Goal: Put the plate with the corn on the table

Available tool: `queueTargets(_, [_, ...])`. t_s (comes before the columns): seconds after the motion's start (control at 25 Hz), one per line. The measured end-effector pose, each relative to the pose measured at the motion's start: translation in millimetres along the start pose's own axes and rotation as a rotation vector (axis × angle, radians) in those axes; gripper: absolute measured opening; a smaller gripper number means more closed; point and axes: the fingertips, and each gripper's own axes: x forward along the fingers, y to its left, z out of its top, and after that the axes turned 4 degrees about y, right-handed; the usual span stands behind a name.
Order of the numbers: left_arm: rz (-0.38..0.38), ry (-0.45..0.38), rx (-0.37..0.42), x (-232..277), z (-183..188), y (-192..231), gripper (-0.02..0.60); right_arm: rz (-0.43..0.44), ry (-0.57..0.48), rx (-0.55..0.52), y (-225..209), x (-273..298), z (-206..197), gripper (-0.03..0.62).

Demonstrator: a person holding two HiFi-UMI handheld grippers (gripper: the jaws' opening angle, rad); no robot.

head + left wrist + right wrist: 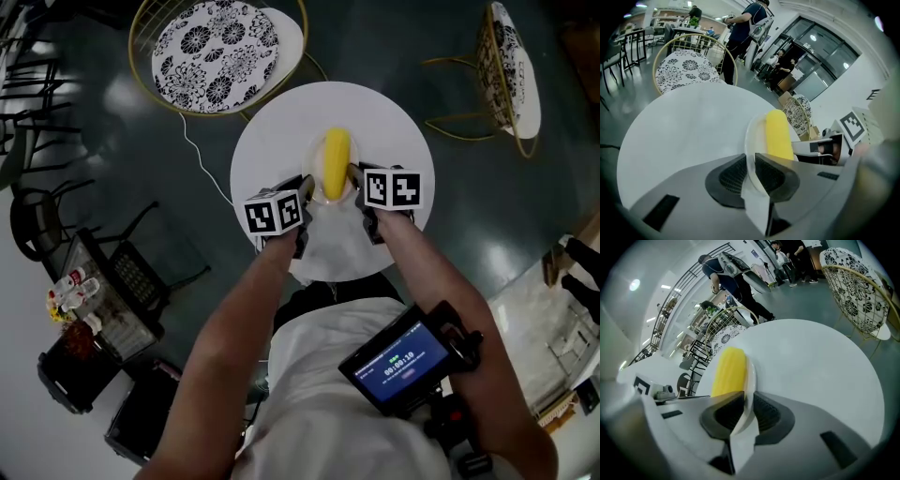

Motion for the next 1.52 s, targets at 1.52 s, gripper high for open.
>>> queueTargets(1.52, [-0.062, -0.162, 0.281, -109.9, -58.5, -24.6, 0.006, 0.001, -0.239, -0.112, 40.6, -75.3, -64.9, 0.008])
